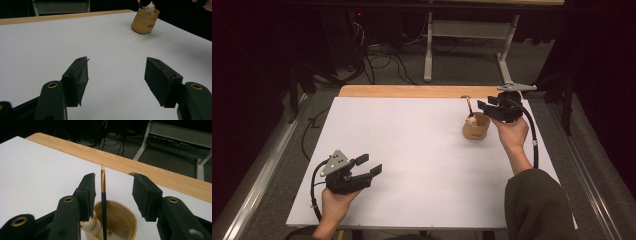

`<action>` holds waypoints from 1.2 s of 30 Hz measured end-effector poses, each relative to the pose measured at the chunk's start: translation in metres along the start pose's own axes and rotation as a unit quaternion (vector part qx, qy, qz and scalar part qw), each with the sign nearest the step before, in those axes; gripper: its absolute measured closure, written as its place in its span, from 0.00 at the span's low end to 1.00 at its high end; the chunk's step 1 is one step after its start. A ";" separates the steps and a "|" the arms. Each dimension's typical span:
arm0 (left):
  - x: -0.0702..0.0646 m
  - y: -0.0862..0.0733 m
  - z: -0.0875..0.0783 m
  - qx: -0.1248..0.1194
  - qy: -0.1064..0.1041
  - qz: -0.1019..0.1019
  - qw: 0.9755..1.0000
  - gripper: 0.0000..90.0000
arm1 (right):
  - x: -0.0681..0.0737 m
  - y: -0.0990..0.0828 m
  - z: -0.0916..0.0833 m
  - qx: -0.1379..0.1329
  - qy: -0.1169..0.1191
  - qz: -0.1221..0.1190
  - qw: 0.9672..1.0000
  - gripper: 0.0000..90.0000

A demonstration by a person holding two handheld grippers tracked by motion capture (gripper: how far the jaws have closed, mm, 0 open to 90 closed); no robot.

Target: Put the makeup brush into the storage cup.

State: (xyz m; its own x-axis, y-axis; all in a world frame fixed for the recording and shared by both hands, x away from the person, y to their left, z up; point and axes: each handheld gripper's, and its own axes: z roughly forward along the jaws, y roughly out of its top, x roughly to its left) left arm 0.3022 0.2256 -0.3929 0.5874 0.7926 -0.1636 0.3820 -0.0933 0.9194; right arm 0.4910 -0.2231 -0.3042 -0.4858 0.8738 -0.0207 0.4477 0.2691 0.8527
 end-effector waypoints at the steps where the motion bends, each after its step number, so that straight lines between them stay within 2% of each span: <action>1: 0.000 0.000 0.000 0.001 0.000 0.000 1.000 0.40 | 0.000 0.000 -0.001 -0.003 0.000 0.002 1.000 0.60; 3: 0.000 0.000 0.001 0.002 -0.001 0.000 1.000 0.40 | -0.001 0.000 -0.002 -0.006 0.006 0.009 1.000 0.57; 12: 0.000 -0.001 0.000 0.001 0.002 -0.002 1.000 0.40 | 0.002 0.001 -0.009 -0.006 0.005 0.004 1.000 0.48; 18: 0.000 0.000 0.002 0.003 0.002 0.001 1.000 0.40 | 0.003 -0.002 -0.015 -0.015 0.005 0.002 1.000 0.47; 31: 0.000 -0.001 0.002 0.004 0.002 0.000 1.000 0.40 | -0.003 -0.010 -0.025 -0.011 0.010 0.011 1.000 0.45; 36: 0.000 0.000 0.001 0.002 0.002 -0.003 1.000 0.40 | 0.000 -0.013 -0.029 -0.011 0.012 0.005 1.000 0.44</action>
State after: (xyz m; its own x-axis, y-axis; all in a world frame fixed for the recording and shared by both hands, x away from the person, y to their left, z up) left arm 0.3030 0.2251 -0.3938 0.5831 0.7949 -0.1676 0.3882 -0.0914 0.9170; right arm 0.4639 -0.2385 -0.3004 -0.5000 0.8660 0.0003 0.4363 0.2517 0.8639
